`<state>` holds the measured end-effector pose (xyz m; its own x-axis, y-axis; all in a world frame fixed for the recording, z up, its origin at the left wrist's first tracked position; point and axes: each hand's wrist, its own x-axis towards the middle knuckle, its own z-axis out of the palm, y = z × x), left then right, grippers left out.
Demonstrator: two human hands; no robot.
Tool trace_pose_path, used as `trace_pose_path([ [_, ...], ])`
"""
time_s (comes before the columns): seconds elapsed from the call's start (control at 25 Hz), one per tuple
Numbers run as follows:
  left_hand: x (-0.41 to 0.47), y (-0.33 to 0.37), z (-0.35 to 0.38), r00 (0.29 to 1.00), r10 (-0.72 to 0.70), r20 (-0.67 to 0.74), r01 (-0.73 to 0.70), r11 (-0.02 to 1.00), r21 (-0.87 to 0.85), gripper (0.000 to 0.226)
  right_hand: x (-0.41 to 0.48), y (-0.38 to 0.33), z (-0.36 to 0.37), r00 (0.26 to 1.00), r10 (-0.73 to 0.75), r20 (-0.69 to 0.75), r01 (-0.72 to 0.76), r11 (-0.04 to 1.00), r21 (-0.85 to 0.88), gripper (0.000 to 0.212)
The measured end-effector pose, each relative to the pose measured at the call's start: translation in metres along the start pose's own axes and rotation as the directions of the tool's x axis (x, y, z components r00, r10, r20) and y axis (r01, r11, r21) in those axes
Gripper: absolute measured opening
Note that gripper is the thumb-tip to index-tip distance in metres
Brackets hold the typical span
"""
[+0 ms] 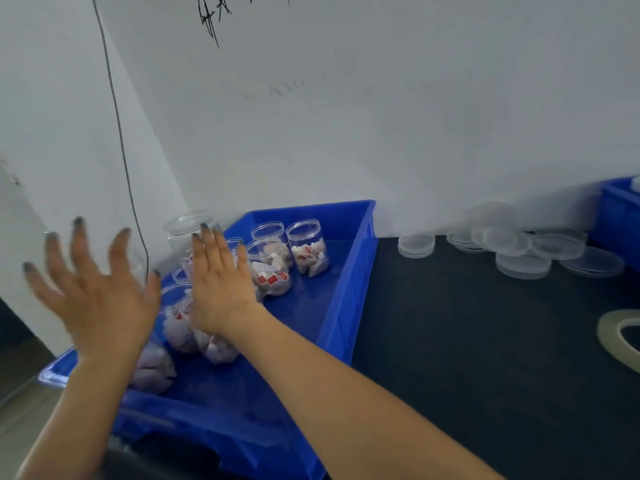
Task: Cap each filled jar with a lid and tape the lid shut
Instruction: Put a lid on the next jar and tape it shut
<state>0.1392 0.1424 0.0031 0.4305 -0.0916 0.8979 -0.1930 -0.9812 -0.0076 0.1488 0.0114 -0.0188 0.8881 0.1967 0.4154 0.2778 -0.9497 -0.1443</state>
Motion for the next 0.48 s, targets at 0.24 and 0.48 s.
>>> trace_pose_path([
  [0.24,0.002,-0.030,0.032,0.897,-0.242,0.369,0.251,0.968,0.023,0.062,0.022,0.003,-0.005,0.999,-0.037,-0.036,0.039,0.997,0.059,0.094],
  [0.48,-0.007,-0.003,0.046,0.911,-0.112,0.398,0.130,0.991,-0.018,0.080,0.028,0.004,-0.014,0.969,-0.014,-0.247,0.010,1.000,-0.017,0.075],
])
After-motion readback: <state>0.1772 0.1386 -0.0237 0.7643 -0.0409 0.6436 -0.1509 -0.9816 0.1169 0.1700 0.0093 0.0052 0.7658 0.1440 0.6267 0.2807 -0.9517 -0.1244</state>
